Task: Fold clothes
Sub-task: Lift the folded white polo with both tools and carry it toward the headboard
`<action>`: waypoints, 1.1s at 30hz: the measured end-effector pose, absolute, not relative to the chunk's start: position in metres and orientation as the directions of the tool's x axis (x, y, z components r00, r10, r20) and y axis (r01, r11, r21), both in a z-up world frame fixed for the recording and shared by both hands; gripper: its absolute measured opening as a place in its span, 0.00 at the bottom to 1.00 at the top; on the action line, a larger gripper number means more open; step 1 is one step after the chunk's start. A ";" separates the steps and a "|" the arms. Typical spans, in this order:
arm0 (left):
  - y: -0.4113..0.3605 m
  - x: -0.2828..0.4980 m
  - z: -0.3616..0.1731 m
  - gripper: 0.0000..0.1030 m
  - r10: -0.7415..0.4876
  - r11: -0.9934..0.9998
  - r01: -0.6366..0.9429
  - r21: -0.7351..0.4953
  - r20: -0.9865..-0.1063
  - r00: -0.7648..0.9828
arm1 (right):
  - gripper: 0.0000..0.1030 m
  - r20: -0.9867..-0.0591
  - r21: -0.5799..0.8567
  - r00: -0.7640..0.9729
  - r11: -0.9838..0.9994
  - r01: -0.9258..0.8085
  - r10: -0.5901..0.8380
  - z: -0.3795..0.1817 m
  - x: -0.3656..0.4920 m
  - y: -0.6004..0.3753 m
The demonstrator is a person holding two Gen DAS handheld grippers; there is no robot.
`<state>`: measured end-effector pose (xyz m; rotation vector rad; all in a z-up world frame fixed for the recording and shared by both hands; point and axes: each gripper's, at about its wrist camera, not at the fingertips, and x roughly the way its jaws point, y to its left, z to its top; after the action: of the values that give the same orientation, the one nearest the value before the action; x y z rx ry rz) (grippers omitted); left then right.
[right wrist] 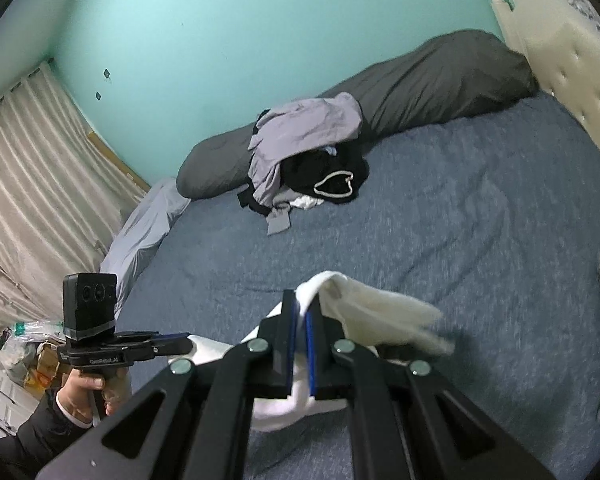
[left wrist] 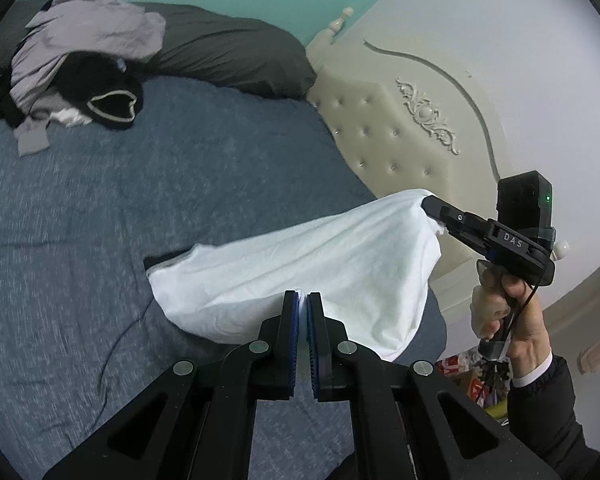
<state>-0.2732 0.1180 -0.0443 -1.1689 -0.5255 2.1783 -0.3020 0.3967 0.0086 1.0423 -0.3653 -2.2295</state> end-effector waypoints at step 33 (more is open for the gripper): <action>0.358 -0.420 0.039 0.04 0.769 -0.637 -0.427 -0.642 -0.567 -0.295 | 0.04 -0.576 0.437 -0.631 -0.848 0.299 -0.519 0.117 -0.407 0.620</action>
<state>-0.4200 0.3582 0.0390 -1.1591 -0.4796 1.9956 -0.4067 0.6201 0.1168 0.9976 -0.4177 -2.4495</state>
